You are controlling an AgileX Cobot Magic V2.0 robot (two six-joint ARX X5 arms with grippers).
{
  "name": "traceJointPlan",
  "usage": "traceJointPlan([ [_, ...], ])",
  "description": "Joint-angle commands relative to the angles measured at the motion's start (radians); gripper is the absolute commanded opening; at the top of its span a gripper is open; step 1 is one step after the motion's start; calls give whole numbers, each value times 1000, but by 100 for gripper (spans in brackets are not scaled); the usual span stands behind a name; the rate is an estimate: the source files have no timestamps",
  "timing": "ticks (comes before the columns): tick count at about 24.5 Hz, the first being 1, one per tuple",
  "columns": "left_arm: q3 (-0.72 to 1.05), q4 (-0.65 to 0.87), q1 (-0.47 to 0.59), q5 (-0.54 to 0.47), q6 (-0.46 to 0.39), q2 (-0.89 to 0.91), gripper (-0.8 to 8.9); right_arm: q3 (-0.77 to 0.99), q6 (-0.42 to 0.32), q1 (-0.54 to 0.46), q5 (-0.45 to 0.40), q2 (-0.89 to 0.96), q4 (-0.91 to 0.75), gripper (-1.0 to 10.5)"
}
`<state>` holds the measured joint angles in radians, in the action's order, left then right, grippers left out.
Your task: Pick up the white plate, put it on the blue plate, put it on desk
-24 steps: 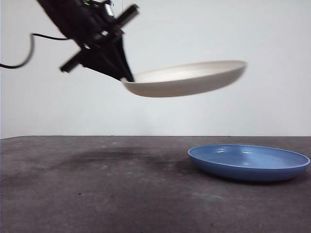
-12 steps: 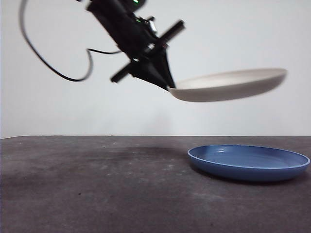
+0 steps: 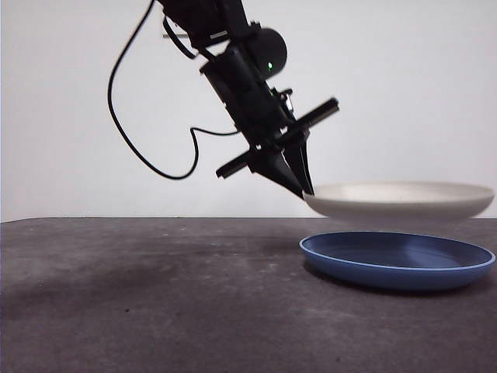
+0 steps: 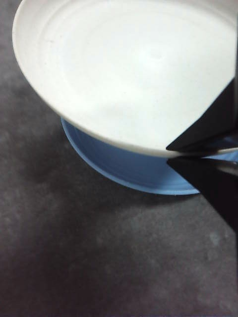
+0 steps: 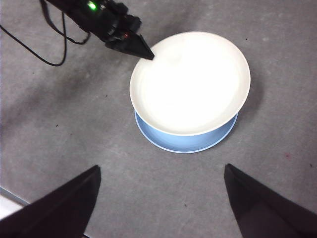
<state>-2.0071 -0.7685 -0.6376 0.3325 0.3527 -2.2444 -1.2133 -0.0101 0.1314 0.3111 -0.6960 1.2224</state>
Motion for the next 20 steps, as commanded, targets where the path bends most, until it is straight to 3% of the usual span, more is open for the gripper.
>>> traceJointPlan([
  [1,-40,-7,-16,-9,-12,-46,15,-17,9,4,-7,-7,-1,402],
  [20,-40,-39,-40,-97,-79,-98,16,-16,6,4,-31,-8,-2,401],
])
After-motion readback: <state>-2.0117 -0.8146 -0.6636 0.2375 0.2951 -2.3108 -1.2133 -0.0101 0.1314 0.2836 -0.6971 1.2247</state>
